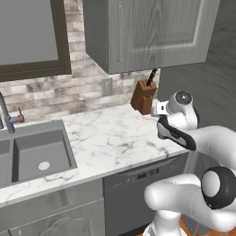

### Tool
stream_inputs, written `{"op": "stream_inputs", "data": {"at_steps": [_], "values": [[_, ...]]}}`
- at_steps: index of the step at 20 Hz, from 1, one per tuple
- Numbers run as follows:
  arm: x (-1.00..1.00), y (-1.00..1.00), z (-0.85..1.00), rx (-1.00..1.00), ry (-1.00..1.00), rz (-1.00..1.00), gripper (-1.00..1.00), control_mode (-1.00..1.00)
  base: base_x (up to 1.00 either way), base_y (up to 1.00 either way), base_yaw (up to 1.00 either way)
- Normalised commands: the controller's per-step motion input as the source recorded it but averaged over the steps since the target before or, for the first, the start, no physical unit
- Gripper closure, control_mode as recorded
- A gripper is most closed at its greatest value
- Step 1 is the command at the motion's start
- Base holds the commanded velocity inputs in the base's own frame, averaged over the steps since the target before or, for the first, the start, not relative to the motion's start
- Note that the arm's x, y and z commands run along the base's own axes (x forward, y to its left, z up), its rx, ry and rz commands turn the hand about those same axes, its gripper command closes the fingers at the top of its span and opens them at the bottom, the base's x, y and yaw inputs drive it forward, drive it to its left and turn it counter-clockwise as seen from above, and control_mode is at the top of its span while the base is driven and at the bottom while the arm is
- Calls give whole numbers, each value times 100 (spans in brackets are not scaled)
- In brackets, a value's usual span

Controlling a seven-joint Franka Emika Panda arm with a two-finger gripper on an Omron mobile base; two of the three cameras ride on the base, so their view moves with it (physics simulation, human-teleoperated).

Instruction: There is a wine glass and glass cup on the dining counter. Place the wine bottle next to the wine glass and the juice bottle next to the glass cup.

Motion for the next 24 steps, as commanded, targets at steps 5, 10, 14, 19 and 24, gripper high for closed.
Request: {"op": "stream_inputs", "data": {"at_steps": [5, 10, 14, 19, 24], "values": [[25, -10, -5, 0, 0, 0, -100, -100, 0, 0, 0], [25, -3, -16, 0, 0, 0, -100, -100, 0, 0, 0], [21, -7, -19, 0, 0, 0, -100, -100, 0, 0, 0], [21, -11, -10, 0, 0, 0, -100, -100, 0, 0, 0], [17, -5, -16, 0, 0, 0, -100, -100, 0, 0, 0]]}}
